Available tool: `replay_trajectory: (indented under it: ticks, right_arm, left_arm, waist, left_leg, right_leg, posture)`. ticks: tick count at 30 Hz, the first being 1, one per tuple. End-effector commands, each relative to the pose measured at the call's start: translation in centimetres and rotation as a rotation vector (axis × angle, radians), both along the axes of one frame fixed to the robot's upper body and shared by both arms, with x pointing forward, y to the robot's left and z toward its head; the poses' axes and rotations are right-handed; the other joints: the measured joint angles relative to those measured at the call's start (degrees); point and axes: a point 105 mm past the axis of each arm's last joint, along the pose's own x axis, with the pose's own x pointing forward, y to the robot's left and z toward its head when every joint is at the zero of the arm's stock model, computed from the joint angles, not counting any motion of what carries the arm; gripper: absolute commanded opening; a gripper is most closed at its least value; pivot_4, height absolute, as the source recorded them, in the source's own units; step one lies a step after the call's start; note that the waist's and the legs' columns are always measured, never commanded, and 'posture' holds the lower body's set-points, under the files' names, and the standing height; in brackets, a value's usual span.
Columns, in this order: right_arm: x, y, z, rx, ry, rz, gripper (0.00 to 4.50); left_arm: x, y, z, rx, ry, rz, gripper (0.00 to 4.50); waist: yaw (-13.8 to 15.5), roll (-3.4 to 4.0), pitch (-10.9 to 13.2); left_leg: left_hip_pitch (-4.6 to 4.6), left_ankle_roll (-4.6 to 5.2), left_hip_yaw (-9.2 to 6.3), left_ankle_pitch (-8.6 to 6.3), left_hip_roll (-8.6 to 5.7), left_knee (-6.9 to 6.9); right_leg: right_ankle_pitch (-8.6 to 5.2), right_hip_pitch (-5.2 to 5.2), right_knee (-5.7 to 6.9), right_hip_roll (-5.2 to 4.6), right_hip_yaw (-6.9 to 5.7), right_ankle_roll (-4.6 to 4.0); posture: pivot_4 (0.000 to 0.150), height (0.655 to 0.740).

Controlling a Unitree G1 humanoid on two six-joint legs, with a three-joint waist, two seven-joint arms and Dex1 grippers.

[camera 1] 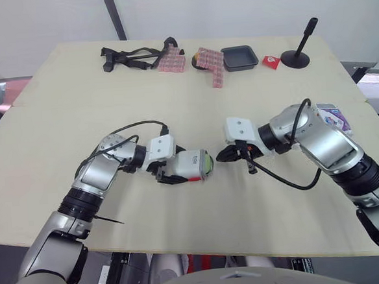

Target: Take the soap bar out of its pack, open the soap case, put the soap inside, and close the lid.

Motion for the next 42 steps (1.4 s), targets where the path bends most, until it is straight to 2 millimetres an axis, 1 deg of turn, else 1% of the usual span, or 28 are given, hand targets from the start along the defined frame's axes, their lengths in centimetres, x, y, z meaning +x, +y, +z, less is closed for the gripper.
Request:
replay_trajectory:
  ticks: [1, 7, 11, 14, 15, 16, 18, 19, 20, 23, 24, 26, 27, 32, 33, 35, 40, 42]
  right_arm:
    - [0.0, -0.8, 1.5, 0.065, 0.0, -0.016, 0.03]
    - [-0.5, -1.3, 1.7, 0.132, 0.023, -0.03, 0.03]
    - [0.0, -1.3, 2.0, 0.237, 0.04, -0.095, 0.03]
    - [0.3, -1.9, 2.2, 0.283, 0.123, -0.175, 0.03]
    - [0.3, -2.2, 2.1, 0.285, 0.167, -0.202, 0.61]
    - [-0.1, -2.6, 2.3, 0.287, 0.259, -0.233, 0.84]
    - [-1.0, -3.2, 2.7, 0.299, 0.423, -0.277, 1.48]
    - [-1.3, -3.3, 2.9, 0.302, 0.466, -0.285, 1.85]
    - [-1.5, -3.6, 2.9, 0.292, 0.507, -0.301, 2.11]
    - [-2.8, -4.7, 2.3, 0.241, 0.673, -0.368, 3.15]
    - [-3.1, -4.9, 2.2, 0.234, 0.708, -0.384, 3.49]
    - [-2.9, -4.9, 2.1, 0.268, 0.749, -0.413, 4.22]
    - [-2.6, -4.9, 2.0, 0.295, 0.756, -0.432, 4.46]
    - [-0.6, -3.8, 1.8, 0.416, 0.763, -0.524, 4.46]
    - [-0.3, -3.6, 1.7, 0.429, 0.758, -0.544, 4.46]
    - [-0.2, -3.1, 1.6, 0.438, 0.751, -0.555, 4.46]
    - [-0.6, -1.1, 2.2, 0.487, 0.752, -0.509, 4.46]
    - [-0.7, -0.4, 2.1, 0.49, 0.752, -0.507, 4.46]
  left_arm:
    - [0.1, 0.1, 1.5, -0.104, -0.03, 0.008, 3.65]
    - [-0.2, 0.1, 1.6, -0.17, -0.042, 0.009, 3.65]
    - [-0.3, -0.1, 1.6, -0.206, -0.073, 0.018, 3.65]
    - [-0.3, -0.4, 1.7, -0.229, -0.112, 0.024, 3.65]
    - [-0.2, -0.4, 1.8, -0.238, -0.124, 0.029, 3.65]
    - [-0.1, -0.6, 1.9, -0.25, -0.152, 0.039, 3.65]
    - [0.2, -0.7, 2.2, -0.266, -0.195, 0.055, 3.65]
    - [0.2, -0.7, 2.2, -0.27, -0.206, 0.059, 3.65]
    - [0.3, -0.8, 2.3, -0.277, -0.22, 0.068, 3.65]
    - [0.6, -0.9, 2.8, -0.304, -0.283, 0.093, 3.65]
    - [0.7, -0.9, 2.9, -0.309, -0.297, 0.094, 3.65]
    - [0.7, -1.0, 3.0, -0.307, -0.325, 0.093, 3.65]
    - [0.7, -1.0, 2.9, -0.305, -0.343, 0.095, 3.65]
    - [0.8, -1.5, 3.1, -0.313, -0.401, 0.103, 3.65]
    - [0.9, -1.5, 3.1, -0.314, -0.406, 0.105, 3.65]
    - [0.9, -1.5, 3.0, -0.309, -0.415, 0.109, 3.65]
    - [1.1, -1.5, 3.0, -0.307, -0.428, 0.127, 3.65]
    - [1.2, -1.6, 3.2, -0.31, -0.432, 0.133, 3.65]
  waist:
    - [0.1, 0.0, 0.0]
    - [0.4, 0.0, 0.0]
    - [0.4, 0.0, 0.0]
    - [0.6, 0.0, 0.0]
    - [0.6, 0.0, 0.0]
    - [0.7, 0.0, 0.0]
    - [1.1, 0.0, 0.0]
    - [1.3, 0.0, 0.0]
    - [1.3, 0.0, 0.0]
    - [1.7, 0.0, 0.0]
    - [1.7, 0.0, 0.0]
    - [1.8, 0.01, 0.0]
    - [1.8, 0.01, 0.0]
    - [1.8, 0.03, 0.0]
    - [1.8, 0.03, 0.0]
    - [1.8, 0.03, 0.0]
    - [1.8, 0.04, 0.0]
    - [1.7, 0.04, 0.0]
  left_leg:
    - [0.0, 0.0, 0.0, 0.0, 0.0, 0.0]
    - [-0.03, 0.0, 0.0, 0.0, 0.0, 0.0]
    - [-0.05, 0.0, 0.0, 0.0, 0.0, 0.0]
    - [-0.04, 0.0, 0.0, 0.0, 0.0, 0.0]
    - [-0.03, 0.0, 0.0, 0.0, -0.01, 0.0]
    - [-0.03, 0.0, 0.0, 0.0, -0.01, 0.0]
    - [-0.02, 0.0, 0.0, 0.0, -0.02, 0.0]
    - [-0.02, 0.0, 0.0, 0.0, -0.01, 0.0]
    - [-0.02, 0.0, 0.0, 0.0, -0.01, 0.0]
    - [-0.03, 0.0, 0.0, -0.01, -0.01, 0.0]
    - [-0.04, -0.01, 0.0, -0.01, 0.0, 0.0]
    - [-0.04, -0.02, 0.0, -0.02, 0.0, 0.0]
    - [-0.02, -0.02, 0.0, -0.01, 0.01, 0.0]
    - [0.03, -0.03, 0.0, -0.01, 0.03, 0.01]
    - [0.15, -0.03, 0.0, 0.0, 0.03, 0.02]
    - [0.17, -0.03, 0.0, 0.0, 0.01, 0.02]
    - [0.2, -0.03, 0.0, -0.01, 0.02, 0.0]
    - [0.22, -0.03, 0.0, 0.0, 0.02, 0.0]
  right_leg:
    - [0.0, 0.0, 0.0, 0.0, 0.0, 0.0]
    - [0.0, 0.01, 0.0, 0.01, 0.01, 0.0]
    - [0.0, 0.02, 0.0, 0.0, 0.02, 0.0]
    - [0.0, 0.02, -0.01, 0.0, 0.02, 0.0]
    - [0.0, 0.02, -0.03, 0.0, 0.02, 0.0]
    - [0.0, 0.02, -0.03, 0.01, 0.01, 0.0]
    - [0.0, 0.04, -0.06, 0.04, 0.03, 0.0]
    - [0.0, 0.06, -0.07, 0.06, 0.02, 0.01]
    - [0.0, 0.06, -0.08, 0.1, 0.02, 0.01]
    - [0.0, 0.06, -0.08, 0.26, 0.04, 0.01]
    - [0.0, 0.1, -0.1, 0.28, 0.04, 0.01]
    - [0.01, 0.12, -0.11, 0.28, 0.05, 0.01]
    - [0.01, 0.12, -0.09, 0.27, 0.05, 0.01]
    - [0.0, 0.1, -0.07, 0.08, 0.03, 0.01]
    - [0.0, 0.06, -0.06, 0.08, 0.02, 0.01]
    - [0.0, 0.06, -0.07, 0.13, 0.03, 0.01]
    - [0.0, 0.05, -0.09, 0.09, 0.02, 0.01]
    - [0.0, 0.05, -0.09, 0.06, -0.01, 0.01]
  posture:
    - [0.15, 0.74]
    - [0.15, 0.74]
    - [0.15, 0.74]
    - [0.15, 0.74]
    - [0.15, 0.74]
    - [0.15, 0.74]
    - [0.15, 0.74]
    - [0.15, 0.74]
    - [0.15, 0.74]
    - [0.15, 0.74]
    - [0.15, 0.74]
    - [0.15, 0.74]
    - [0.15, 0.74]
    - [0.15, 0.74]
    - [0.15, 0.74]
    - [0.15, 0.74]
    - [0.15, 0.74]
    - [0.15, 0.74]
